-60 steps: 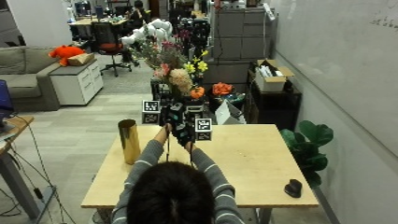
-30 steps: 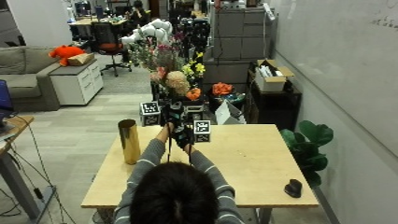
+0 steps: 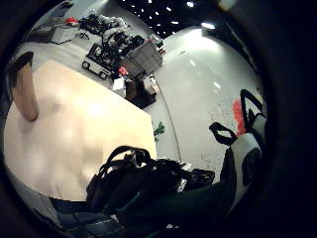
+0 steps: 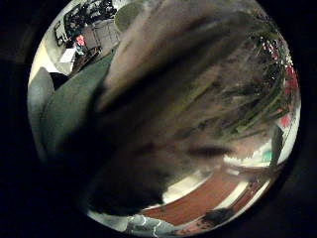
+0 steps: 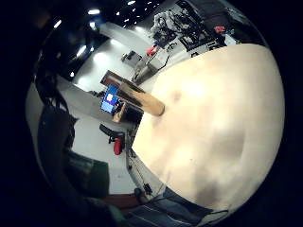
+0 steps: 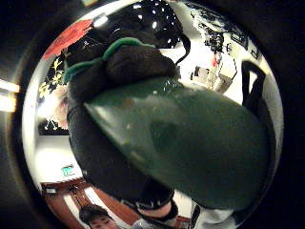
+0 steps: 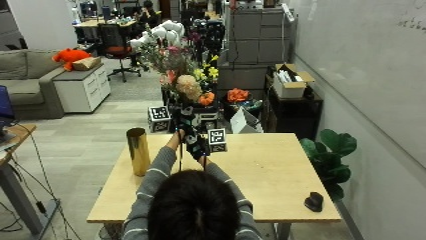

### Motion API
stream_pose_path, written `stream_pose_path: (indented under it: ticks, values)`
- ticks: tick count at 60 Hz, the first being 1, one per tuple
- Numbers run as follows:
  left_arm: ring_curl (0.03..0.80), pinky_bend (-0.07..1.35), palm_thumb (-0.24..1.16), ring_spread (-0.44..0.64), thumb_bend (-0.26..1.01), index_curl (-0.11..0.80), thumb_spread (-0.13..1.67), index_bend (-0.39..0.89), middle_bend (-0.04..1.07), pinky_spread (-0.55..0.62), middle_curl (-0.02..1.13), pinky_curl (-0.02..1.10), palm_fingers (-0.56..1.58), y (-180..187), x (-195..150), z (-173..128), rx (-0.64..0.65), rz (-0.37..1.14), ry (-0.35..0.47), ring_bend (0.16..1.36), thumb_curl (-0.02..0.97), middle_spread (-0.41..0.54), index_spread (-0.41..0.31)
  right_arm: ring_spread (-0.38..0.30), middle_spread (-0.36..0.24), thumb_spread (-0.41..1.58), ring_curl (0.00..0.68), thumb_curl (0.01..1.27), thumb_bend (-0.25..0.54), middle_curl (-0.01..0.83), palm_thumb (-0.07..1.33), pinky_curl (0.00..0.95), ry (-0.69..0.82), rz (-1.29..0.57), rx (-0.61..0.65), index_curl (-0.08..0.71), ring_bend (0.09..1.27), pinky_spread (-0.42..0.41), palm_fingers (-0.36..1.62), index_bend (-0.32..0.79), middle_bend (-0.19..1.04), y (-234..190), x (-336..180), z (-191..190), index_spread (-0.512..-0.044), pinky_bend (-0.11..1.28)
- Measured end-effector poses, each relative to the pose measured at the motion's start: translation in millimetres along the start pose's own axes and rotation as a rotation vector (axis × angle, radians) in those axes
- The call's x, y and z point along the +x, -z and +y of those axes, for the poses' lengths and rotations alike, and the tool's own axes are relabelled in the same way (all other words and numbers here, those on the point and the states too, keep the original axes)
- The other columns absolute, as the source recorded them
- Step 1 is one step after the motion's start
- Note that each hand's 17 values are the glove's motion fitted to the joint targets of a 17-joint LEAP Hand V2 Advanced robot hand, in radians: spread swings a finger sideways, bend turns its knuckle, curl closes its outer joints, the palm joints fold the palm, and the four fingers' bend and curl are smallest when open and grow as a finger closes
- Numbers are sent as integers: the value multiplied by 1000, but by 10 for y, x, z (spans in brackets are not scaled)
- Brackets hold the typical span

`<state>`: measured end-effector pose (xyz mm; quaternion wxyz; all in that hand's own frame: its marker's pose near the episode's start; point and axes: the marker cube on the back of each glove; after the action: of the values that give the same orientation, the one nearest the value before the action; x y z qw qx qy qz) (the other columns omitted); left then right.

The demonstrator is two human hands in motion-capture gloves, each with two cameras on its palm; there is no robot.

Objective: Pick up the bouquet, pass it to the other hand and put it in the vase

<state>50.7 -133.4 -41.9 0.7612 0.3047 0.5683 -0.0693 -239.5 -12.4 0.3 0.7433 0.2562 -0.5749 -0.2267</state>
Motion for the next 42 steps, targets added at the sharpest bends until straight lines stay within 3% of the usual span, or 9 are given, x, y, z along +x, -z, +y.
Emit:
stream_pose_path:
  ticks: [3, 8, 13, 15, 23, 34, 42]
  values:
    - [471, 680, 697, -383, -19, 642, 1057, 586, 787, -418, 561, 501, 1420, 50, 25, -89, 7, 9, -5, 810, 524, -358, -394, -157, -117, 948, 485, 703, -42, 538, 887, 445, 1, 7, -67, 537, 853, -293, 1266, 436, 751, 21, -42, 47, -202, 608]
    - [471, 680, 697, -382, -19, 644, 1060, 589, 791, -420, 563, 502, 1416, 168, 54, -316, 42, 2, -32, 815, 522, -357, -395, -153, -105, 952, 440, 649, -72, 486, 760, 440, -10, 55, -163, 479, 709, -271, 1055, 222, 596, 42, -57, 100, -210, 672]
    - [471, 681, 697, -381, -19, 646, 1062, 591, 794, -421, 563, 503, 1415, 314, 117, -527, 71, -14, -50, 820, 521, -357, -395, -161, -101, 974, 427, 594, -67, 448, 655, 438, 130, 162, -173, 425, 640, -197, 787, 83, 457, 153, 147, -67, -257, 633]
    - [471, 682, 697, -380, -19, 646, 1063, 591, 794, -422, 563, 504, 1414, 379, 153, -602, 82, -17, -51, 822, 521, -357, -395, -162, -100, 980, 419, 581, -54, 435, 642, 430, 90, 178, -179, 391, 633, -177, 771, 52, 426, 194, 187, -83, -274, 628]
    - [470, 679, 697, -379, -19, 647, 1064, 593, 797, -419, 562, 502, 1413, 662, 282, -960, 130, -2, -61, 825, 519, -356, -395, -153, -105, 1004, 380, 537, -34, 401, 611, 389, 37, 202, -205, 318, 568, -31, 622, 80, 331, 300, 287, -168, -321, 565]
    - [471, 681, 696, -380, -20, 647, 1060, 588, 799, -418, 562, 501, 1411, 1041, 377, -1497, 218, -18, -84, 832, 517, -356, -396, -137, -112, 1016, 364, 503, -27, 382, 609, 376, -137, 206, -220, 251, 527, 81, 488, 75, 252, 441, 495, -336, -368, 573]
    - [471, 681, 697, -380, -20, 647, 1058, 588, 800, -418, 561, 501, 1411, 1299, 539, -1636, 268, -69, -86, 832, 516, -356, -394, -126, -115, 1019, 354, 486, -27, 374, 612, 366, -83, 159, -224, 221, 509, 138, 422, 91, 220, 510, 557, -492, -390, 570]
